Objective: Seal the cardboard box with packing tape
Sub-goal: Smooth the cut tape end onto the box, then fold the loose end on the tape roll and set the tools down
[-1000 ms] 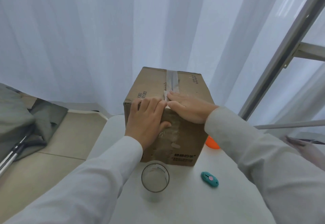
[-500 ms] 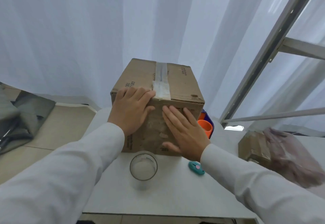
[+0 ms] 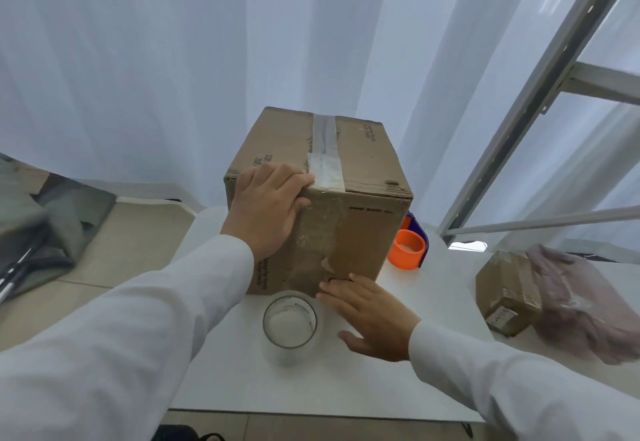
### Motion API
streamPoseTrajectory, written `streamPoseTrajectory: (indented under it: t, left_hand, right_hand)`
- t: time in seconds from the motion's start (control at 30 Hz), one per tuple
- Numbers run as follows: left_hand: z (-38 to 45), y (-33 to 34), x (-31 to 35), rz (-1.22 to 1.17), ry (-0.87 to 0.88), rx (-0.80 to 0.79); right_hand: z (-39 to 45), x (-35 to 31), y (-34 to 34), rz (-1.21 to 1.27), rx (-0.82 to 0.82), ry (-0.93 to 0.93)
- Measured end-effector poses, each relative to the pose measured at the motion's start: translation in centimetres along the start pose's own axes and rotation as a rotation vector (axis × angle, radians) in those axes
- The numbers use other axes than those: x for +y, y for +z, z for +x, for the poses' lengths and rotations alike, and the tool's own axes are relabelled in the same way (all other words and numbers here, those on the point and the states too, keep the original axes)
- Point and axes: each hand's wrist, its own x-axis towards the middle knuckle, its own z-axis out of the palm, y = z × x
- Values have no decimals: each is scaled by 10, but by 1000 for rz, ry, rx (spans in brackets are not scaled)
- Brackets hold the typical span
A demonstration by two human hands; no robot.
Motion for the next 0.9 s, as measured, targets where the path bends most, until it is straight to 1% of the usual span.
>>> streamPoseTrajectory:
  t: [0.07,0.1,0.17,0.23,0.33,0.4,0.43,0.47,0.53,0.57,0.6,0.67,0.7,0.77,0.87,0.9]
  left_hand:
    - [0,-1,1,-8,-1,-3]
    - [0,-2,2,-9,5,-6]
    - [1,-3,1,-15,26,-15]
    - [1,-4,-1,-26,49,-17]
    - [0,-5,-3,-28,67,-24]
    - [0,-7,-1,-31,47,-38]
    - [0,-9,0,-33,32,-52]
    - [0,-11,1,-29,18,-72]
    - [-3,-14,3,4,8,-111]
    - [-4,-17,4,21,9,-121]
    - [-6,-20,6,21,-3,-129]
    - [-7,-26,9,-27,-48,-147]
    - [-8,-29,10,-63,-57,-158]
    - [-7,-34,13,-142,-43,-160]
    - [-5,-40,21,-182,46,-38]
    - [-4,-41,25,-202,61,-33]
  right_hand:
    - [-2,-2,-6,171,-15,62]
    - [-2,-4,-6,193,-33,67]
    - [1,-10,-3,172,-93,25]
    - [6,-19,4,94,-136,-13]
    - [21,-28,9,-109,-124,-59]
    - [30,-34,1,-108,-66,-94]
    - [32,-34,-4,-64,-59,-129]
    - [34,-34,-9,-2,-89,-151]
    - [30,-35,-20,161,-169,-111]
    - [26,-35,-28,305,-192,-50]
    - [21,-36,-36,506,-208,37]
    - [12,-34,-53,882,-255,232]
    - [8,-32,-59,1015,-263,316]
    - [-1,-27,-63,1213,-241,430]
    - [-13,-23,-70,1427,-173,505]
    - [-16,-21,-73,1468,-146,520]
